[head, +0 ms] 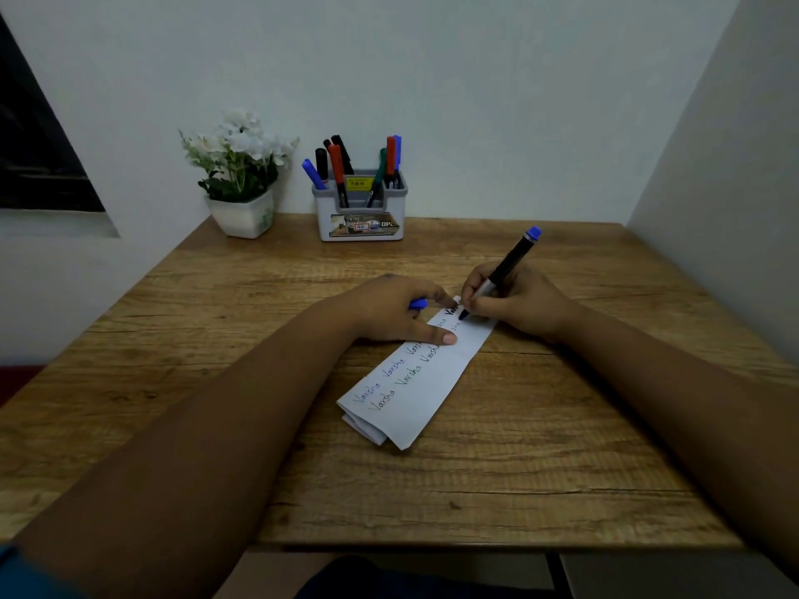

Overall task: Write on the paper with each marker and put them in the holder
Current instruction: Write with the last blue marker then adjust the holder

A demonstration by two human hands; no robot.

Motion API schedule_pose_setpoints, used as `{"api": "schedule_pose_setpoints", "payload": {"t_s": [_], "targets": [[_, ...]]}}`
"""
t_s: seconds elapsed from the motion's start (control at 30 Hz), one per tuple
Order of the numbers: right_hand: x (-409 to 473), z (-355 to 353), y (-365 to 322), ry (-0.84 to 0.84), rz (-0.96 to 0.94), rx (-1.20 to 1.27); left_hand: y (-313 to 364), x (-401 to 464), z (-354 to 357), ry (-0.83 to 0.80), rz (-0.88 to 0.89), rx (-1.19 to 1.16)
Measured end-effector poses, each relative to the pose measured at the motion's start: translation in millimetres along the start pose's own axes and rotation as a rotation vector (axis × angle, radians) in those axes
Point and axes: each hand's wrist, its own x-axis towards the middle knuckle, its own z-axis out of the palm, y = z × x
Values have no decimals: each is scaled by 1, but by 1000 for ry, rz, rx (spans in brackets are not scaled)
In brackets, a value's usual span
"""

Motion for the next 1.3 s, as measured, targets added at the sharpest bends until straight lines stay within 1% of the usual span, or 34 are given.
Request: {"api": "schedule_pose_setpoints", "payload": {"t_s": [0.07,0.17,0.23,0.47,0.53,0.63,0.7,0.8,0.87,1.03,1.1,1.3], "targets": [[0,-1,0,10,2,-22,0,0,0,-2,0,2],[0,-1,1,71,-13,72,-1,0,0,3,-3,-6],[0,-1,2,81,-6,97,-1,0,0,1,0,-5],[0,0,2,32,13,-47,-1,-1,0,-4,15,2],[-1,0,1,61,13,27,-1,-1,0,-7,14,5],[-1,1,0,138,25,207,-1,0,0,-12,6,7],[0,1,-1,142,62,251,-1,0,0,-17,1,8],[-1,-2,-2,50,68,236,0,0,-1,-18,-12,5],[-2,-5,-1,22,67,211,1,0,0,-14,-11,6],[0,-3,3,38,52,102,4,-2,-1,-9,29,-15],[0,-2,4,55,34,97,4,-2,-1,-22,46,-25],[-1,-2,5,67,29,77,4,0,-2,8,52,-46]]}}
